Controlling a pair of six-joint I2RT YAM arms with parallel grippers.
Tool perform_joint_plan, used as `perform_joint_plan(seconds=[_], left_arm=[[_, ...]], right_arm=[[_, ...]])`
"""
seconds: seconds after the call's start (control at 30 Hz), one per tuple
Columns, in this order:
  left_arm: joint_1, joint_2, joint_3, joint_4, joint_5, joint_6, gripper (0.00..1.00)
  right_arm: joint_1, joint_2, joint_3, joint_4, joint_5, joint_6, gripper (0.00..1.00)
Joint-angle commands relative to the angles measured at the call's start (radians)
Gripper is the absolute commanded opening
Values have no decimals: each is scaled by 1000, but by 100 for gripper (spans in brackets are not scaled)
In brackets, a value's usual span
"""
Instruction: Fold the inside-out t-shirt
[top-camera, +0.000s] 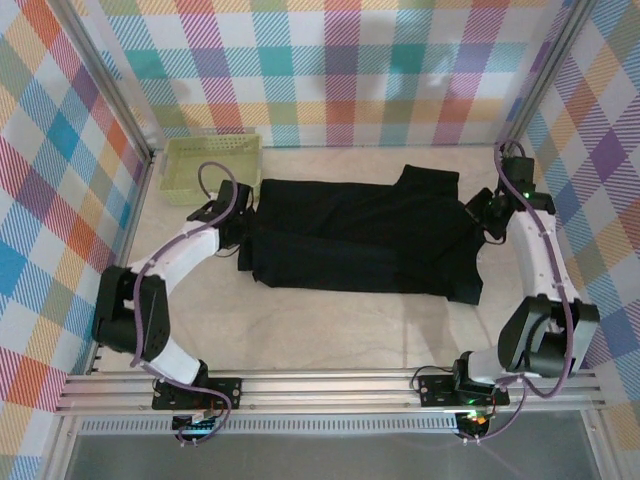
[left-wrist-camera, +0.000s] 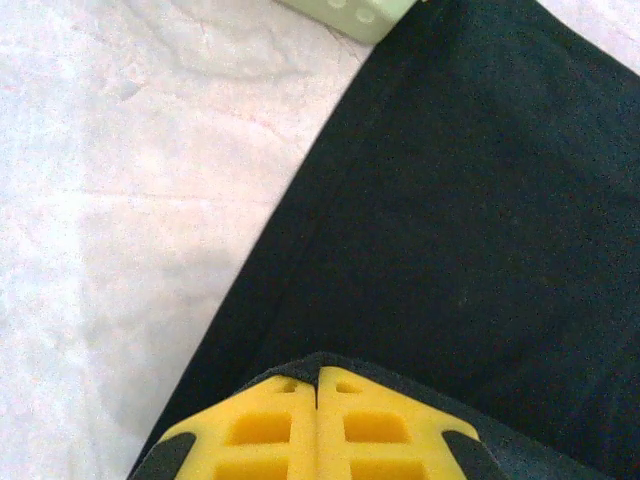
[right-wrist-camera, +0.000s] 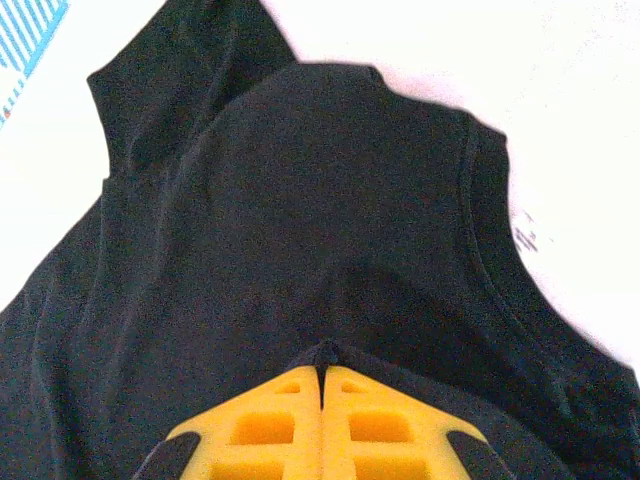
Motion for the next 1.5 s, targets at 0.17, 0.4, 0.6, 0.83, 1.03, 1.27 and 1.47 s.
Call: perform_joint_plan(seconds=[0.17, 0.4, 0.6, 0.83, 1.03, 1.27, 1.47], left_arm=[[-5, 183, 156, -90, -100, 18, 8], [-12, 170, 199, -187, -130, 29, 55], [-120, -48, 25, -215, -131, 26, 71], [-169, -87, -216, -105, -35, 7, 68], [-167, -46, -225, -52, -81, 27, 58], [-133, -15, -206, -23, -93, 61, 26], [-114, -40, -218, -21, -97, 80, 7]], right_arm=[[19, 160, 120, 69, 3, -53, 8], [45, 185, 176, -30, 58, -83, 56], [46, -54, -105, -18, 100, -84, 62], [-25, -199, -363, -5, 113, -85, 65], [-73, -208, -454, 39, 67, -67, 67], [-93, -145, -492, 88, 7, -46, 67], [-95, -77, -488, 132, -65, -51, 55]])
